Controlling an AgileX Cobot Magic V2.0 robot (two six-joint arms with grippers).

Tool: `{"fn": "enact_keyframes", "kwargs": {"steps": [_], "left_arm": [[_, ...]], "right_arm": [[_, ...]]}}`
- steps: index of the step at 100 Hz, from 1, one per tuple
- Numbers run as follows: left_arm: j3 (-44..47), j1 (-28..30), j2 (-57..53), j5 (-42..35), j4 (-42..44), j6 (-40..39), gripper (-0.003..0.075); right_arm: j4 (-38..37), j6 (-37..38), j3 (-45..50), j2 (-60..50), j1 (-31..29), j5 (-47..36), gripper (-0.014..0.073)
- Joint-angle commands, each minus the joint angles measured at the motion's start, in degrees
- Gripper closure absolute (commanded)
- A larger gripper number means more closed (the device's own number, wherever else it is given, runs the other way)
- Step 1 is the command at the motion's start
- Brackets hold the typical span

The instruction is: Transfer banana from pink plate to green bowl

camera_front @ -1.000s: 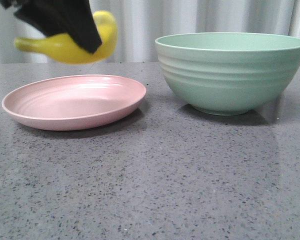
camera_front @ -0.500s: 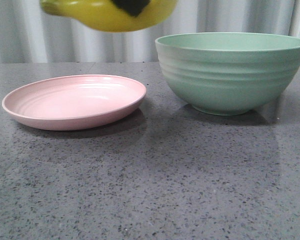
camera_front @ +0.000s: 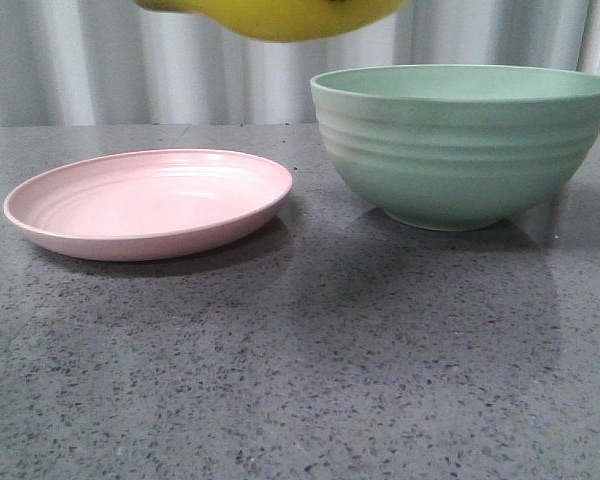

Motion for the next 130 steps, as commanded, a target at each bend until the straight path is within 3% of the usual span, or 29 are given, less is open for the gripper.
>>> {"fn": "enact_keyframes", "kwargs": {"steps": [1, 36, 62, 70, 79, 94, 101, 130], "left_arm": [[-1.98, -0.47, -2.20, -3.64, -2.67, 0.01, 0.0739], [-1.98, -0.47, -2.20, -3.77, -3.23, 0.18, 0.0739], [-1.98, -0.35, -2.20, -1.74, -3.11, 0.18, 0.0738], [-1.98, -0.35, -2.20, -0.89, -2.98, 0.18, 0.0730], [-1.98, -0.35, -2.20, 0.23, -2.98, 0.18, 0.0643], [-1.98, -0.35, -2.20, 0.46, -2.77, -0.10, 0.0326], [-1.98, -0.35, -2.20, -0.23, -2.21, -0.44, 0.0225], [-3.40, -0.35, -4.66, -0.59, 1.07, -3.52, 0.0204]], "right_arm": [[4.82, -2.55, -2.11, 0.18, -0.01, -3.34, 0.0195], [8.01, -4.35, -2.11, 5.60, -0.01, -5.88, 0.0225], [8.01, -4.47, -2.11, 6.15, -0.01, -6.32, 0.0623], [7.91, -4.47, -2.11, 6.15, -0.01, -6.32, 0.0673], [7.49, -4.47, -2.11, 6.15, -0.01, -6.32, 0.0673], [6.23, -4.47, -2.11, 6.15, -0.01, -6.32, 0.0673], [5.98, -4.47, -2.11, 6.15, -0.01, -6.32, 0.0673], [3.18, -4.47, -3.25, 6.15, -5.09, -9.92, 0.0673]]}}
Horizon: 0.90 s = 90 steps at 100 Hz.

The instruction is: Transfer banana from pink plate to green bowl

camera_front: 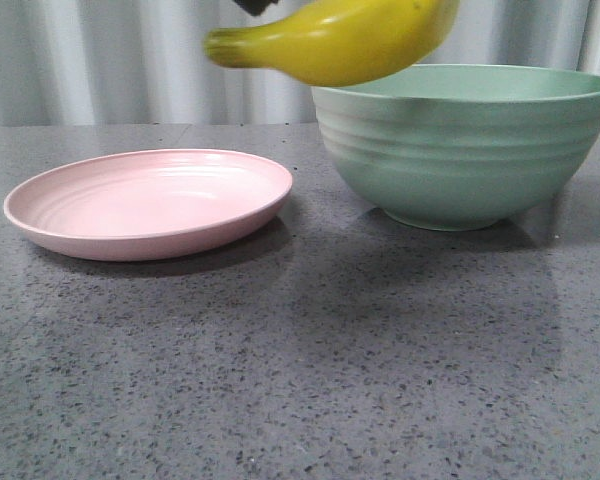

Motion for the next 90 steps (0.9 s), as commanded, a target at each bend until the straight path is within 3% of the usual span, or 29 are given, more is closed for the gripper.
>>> {"fn": "enact_keyframes", "kwargs": {"steps": [1, 22, 44, 53, 70, 90], "left_arm": [[-2.43, -0.35, -3.44, -2.20, -0.40, -1.35, 0.0204], [-2.43, -0.35, -4.96, -2.89, -0.31, -2.47, 0.0204], [-2.43, -0.35, -4.96, -4.10, -0.41, -2.57, 0.0204], [-2.43, -0.35, -4.96, -4.10, -0.41, -2.57, 0.0204], [-2.43, -0.35, -4.96, -4.56, -0.41, -2.57, 0.0204], [-2.43, -0.35, -4.96, -5.84, -0.41, -2.80, 0.0205]], "right_arm": [[0.14, -0.69, -2.79, -1.61, -2.81, -5.18, 0.0673], [-4.01, -0.69, -3.27, -1.04, -6.99, -11.98, 0.0673], [-5.58, -0.69, -3.27, 3.23, -6.99, -15.62, 0.0665], [-6.74, -0.69, -3.27, 4.98, -6.99, -16.25, 0.0592], [-8.15, -0.69, -3.27, 6.46, -6.99, -16.04, 0.0293], [-9.41, -0.69, -3.27, 6.46, -6.99, -16.53, 0.0269]]}}
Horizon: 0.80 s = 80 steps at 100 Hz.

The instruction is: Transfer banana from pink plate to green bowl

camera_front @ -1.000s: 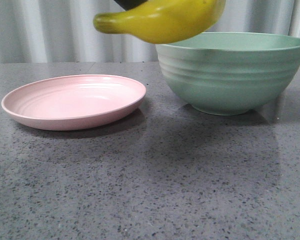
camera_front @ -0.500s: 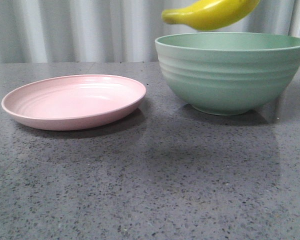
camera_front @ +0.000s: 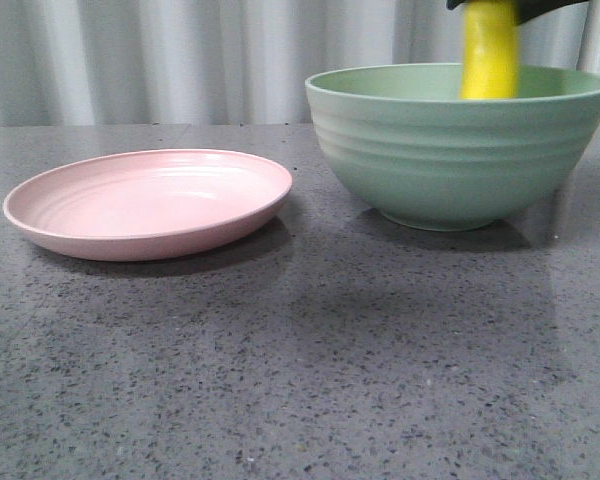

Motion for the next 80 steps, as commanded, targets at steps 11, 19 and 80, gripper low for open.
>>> {"fn": "enact_keyframes", "kwargs": {"steps": [11, 19, 80], "left_arm": [[-1.85, -0.35, -1.95, -3.83, -1.33, -0.73, 0.0206], [-1.85, -0.35, -1.95, -4.05, -1.44, -0.83, 0.0235], [4.92, -0.35, -12.44, -12.12, 0.94, -2.15, 0.0739]], "right_arm": [[-0.58, -0.59, -2.07, -2.09, -0.41, -3.18, 0.0269], [-1.87, -0.59, -2.07, -3.01, -0.41, -2.66, 0.0269], [-15.06, -0.67, 4.96, -26.43, -0.41, 6.05, 0.0670]]}}
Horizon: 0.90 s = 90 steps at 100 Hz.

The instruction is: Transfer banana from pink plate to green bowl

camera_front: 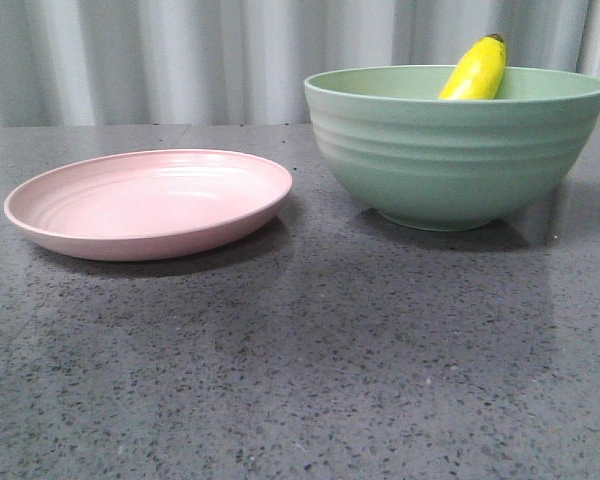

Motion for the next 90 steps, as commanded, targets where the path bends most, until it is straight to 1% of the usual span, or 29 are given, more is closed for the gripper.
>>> {"fn": "enact_keyframes", "kwargs": {"steps": [1, 9, 19, 33, 45, 59, 68, 79, 90], "left_arm": [[1.80, -0.35, -4.81, -8.19, -0.02, -0.78, 0.0739], [7.36, -0.35, -8.89, -14.78, 0.10, -0.89, 0.0739], [15.30, -0.35, -15.36, -24.20, 0.10, -0.89, 0.0739], [27.50, -0.35, -24.39, -34.15, 0.10, -0.89, 0.0739], [37.52, -0.35, -32.01, -41.19, 0.10, -0.89, 0.0739], [47.35, -0.35, -40.02, -46.27, 0.10, -0.89, 0.0739], [52.62, -0.35, -44.59, -48.56, 0.10, -0.89, 0.0739], [57.00, -0.35, -48.98, -49.22, 0.10, -0.89, 0.0739], [59.15, -0.35, -52.29, -49.22, 0.10, -0.89, 0.0739]], "right_arm": [[-2.11, -0.67, 1.93, -5.82, -0.41, -4.11, 0.0670], [-2.51, -0.67, 7.31, -11.30, -0.41, -6.57, 0.0670], [-2.51, -0.67, 14.93, -18.16, -0.41, -11.65, 0.0670], [-4.19, -0.67, 25.60, -28.42, -0.41, -15.61, 0.0670], [-5.00, -0.67, 34.16, -36.45, -0.41, -18.74, 0.0673], [-8.12, -0.67, 43.52, -45.84, -0.41, -24.22, 0.0673], [-8.39, -0.67, 47.91, -51.74, -0.41, -27.03, 0.0673], [-8.39, -0.67, 50.53, -57.85, -0.41, -26.55, 0.0673], [-8.39, -0.67, 51.19, -61.66, -0.41, -25.37, 0.0673]]}}
